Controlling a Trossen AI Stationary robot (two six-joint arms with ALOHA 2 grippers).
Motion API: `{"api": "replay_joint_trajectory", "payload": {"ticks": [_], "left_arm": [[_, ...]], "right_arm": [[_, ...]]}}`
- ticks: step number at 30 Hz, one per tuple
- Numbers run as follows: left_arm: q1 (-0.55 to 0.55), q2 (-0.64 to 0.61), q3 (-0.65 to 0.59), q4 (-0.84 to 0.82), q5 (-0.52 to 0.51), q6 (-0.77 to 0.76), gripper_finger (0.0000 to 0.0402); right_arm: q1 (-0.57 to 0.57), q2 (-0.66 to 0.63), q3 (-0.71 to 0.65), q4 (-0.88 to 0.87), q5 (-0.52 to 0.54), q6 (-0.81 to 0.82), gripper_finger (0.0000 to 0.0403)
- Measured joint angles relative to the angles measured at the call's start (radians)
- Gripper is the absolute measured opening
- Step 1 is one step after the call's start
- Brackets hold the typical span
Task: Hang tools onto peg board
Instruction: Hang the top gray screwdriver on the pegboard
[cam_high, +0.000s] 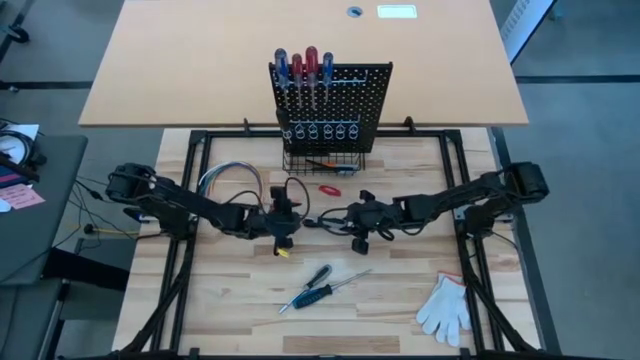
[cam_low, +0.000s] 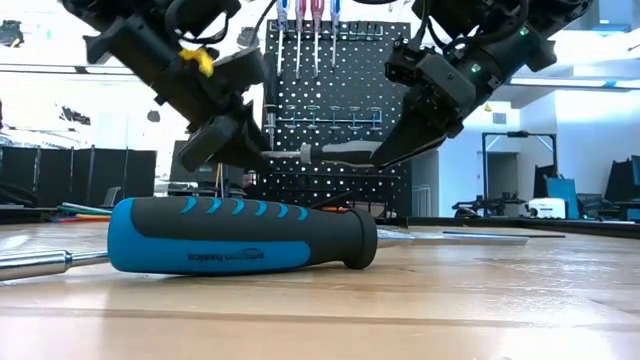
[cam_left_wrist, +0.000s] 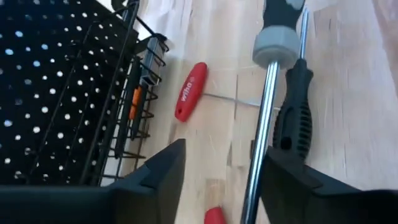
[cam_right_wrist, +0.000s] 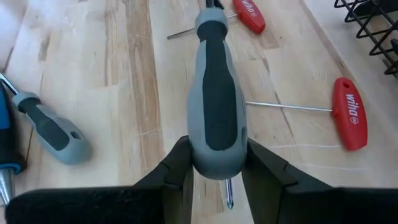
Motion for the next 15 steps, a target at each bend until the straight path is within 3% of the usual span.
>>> {"api": "replay_joint_trajectory", "payload": {"ticks": [10, 15], "left_arm": [[0.041, 0.000, 0.021, -0.083, 0.120, -0.021, 0.0016], [0.040, 0.002, 0.021, -0.088, 0.139, -0.082, 0.0004]], "right_arm": [[0.000, 0.004, 0.000, 0.002, 0.026, -0.007, 0.0115], [0.001, -0.029, 0.001, -0.010, 0.034, -0.007, 0.0137]]}}
